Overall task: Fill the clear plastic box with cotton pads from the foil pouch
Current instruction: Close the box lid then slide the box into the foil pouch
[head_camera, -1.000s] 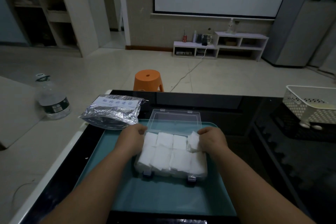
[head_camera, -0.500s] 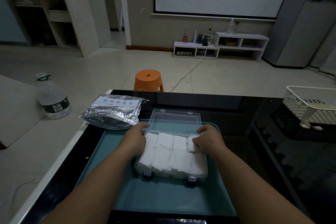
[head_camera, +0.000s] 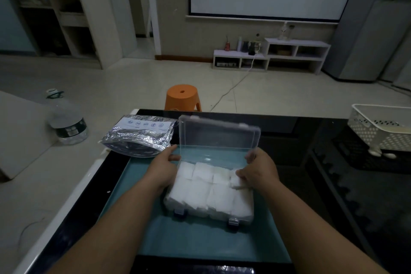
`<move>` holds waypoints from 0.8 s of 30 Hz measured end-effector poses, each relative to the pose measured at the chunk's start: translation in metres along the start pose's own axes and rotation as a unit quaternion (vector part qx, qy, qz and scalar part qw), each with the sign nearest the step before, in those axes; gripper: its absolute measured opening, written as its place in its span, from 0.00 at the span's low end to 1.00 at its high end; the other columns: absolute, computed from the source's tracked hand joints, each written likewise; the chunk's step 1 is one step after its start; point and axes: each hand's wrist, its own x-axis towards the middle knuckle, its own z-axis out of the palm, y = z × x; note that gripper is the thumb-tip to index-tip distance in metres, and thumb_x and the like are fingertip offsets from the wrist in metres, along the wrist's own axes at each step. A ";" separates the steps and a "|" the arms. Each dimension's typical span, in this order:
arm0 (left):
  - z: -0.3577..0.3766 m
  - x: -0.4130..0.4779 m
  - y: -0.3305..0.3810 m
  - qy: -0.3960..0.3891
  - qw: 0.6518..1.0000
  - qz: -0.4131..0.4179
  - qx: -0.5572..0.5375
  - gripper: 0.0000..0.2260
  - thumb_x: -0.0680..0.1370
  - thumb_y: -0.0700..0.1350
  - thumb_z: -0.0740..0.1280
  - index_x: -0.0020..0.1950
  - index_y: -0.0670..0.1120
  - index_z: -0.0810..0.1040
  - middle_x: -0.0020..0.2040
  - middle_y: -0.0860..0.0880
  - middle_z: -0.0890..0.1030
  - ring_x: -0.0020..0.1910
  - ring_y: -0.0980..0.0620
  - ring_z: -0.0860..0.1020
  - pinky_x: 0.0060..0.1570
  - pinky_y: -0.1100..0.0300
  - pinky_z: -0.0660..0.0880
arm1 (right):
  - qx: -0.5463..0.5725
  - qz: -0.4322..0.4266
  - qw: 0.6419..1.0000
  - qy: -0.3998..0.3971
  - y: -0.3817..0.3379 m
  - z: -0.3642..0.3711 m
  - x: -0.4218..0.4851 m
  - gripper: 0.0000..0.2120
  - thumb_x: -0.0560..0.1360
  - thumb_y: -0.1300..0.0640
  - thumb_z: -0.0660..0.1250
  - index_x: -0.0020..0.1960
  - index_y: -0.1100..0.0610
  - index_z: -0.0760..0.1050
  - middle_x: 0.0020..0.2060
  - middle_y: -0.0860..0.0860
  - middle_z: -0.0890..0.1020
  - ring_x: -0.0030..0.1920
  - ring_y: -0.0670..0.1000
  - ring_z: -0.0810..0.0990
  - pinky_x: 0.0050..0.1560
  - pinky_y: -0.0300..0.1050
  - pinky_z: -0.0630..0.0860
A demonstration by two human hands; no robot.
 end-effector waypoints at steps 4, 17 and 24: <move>-0.005 -0.005 0.010 -0.037 0.999 0.014 0.033 0.24 0.74 0.27 0.63 0.61 0.52 0.74 0.51 0.44 0.75 0.39 0.49 0.73 0.35 0.61 0.70 | -0.052 -0.042 0.998 0.021 -0.001 -0.002 -0.001 0.15 0.68 0.64 0.76 0.45 0.51 0.72 0.42 0.47 0.75 0.44 0.50 0.78 0.45 0.46 0.79; -0.019 -0.023 0.028 -0.005 0.993 -0.028 -0.115 0.21 0.74 0.27 0.57 0.51 0.47 0.82 0.48 0.42 0.80 0.47 0.46 0.76 0.56 0.48 0.76 | 0.187 0.024 0.982 0.019 -0.012 -0.017 -0.005 0.12 0.77 0.62 0.61 0.52 0.51 0.81 0.54 0.52 0.80 0.51 0.51 0.78 0.54 0.50 0.76; -0.036 -0.044 0.038 -0.050 0.985 -0.156 -0.059 0.17 0.71 0.37 0.58 0.50 0.45 0.85 0.54 0.50 0.78 0.49 0.46 0.76 0.47 0.46 0.75 | 0.100 0.041 0.994 -0.026 -0.011 -0.021 -0.013 0.08 0.70 0.60 0.71 0.43 0.66 0.80 0.42 0.60 0.81 0.40 0.55 0.76 0.43 0.49 0.73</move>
